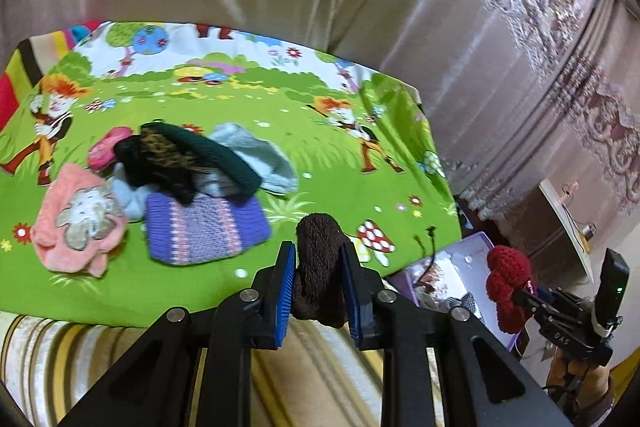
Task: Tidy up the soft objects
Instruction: 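Lift and carry the red toy and brown glove over the white box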
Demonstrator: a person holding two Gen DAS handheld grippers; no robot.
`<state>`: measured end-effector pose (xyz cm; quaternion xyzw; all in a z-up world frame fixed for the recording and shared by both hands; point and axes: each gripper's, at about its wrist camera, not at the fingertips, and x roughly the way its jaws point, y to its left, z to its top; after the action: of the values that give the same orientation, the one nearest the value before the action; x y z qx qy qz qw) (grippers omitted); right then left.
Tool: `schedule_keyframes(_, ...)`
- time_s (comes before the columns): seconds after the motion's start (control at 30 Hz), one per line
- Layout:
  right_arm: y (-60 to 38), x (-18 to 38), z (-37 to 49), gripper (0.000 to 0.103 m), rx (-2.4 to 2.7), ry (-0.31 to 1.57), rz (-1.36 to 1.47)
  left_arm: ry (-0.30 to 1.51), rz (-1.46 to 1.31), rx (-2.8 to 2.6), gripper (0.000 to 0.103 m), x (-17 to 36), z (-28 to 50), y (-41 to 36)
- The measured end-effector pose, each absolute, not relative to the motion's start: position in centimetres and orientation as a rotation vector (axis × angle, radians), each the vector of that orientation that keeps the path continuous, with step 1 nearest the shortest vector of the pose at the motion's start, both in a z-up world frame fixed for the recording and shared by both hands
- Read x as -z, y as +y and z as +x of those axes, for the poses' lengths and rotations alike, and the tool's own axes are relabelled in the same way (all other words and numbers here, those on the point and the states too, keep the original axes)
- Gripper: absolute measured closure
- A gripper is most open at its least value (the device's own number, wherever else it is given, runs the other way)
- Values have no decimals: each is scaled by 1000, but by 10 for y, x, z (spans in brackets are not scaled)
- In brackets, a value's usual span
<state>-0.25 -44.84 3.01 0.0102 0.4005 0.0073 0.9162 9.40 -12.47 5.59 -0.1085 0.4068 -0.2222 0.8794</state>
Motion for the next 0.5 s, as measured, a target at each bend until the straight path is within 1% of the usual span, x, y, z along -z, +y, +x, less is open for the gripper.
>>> schedule_keyframes(0.33,-497,-7,-33,65,74,858,97,846,-159,536,79,-68,80,-170)
schedule_keyframes(0.5,-509,7,-39,62,83,868,132,852,-117,566,79,-71,74,-194)
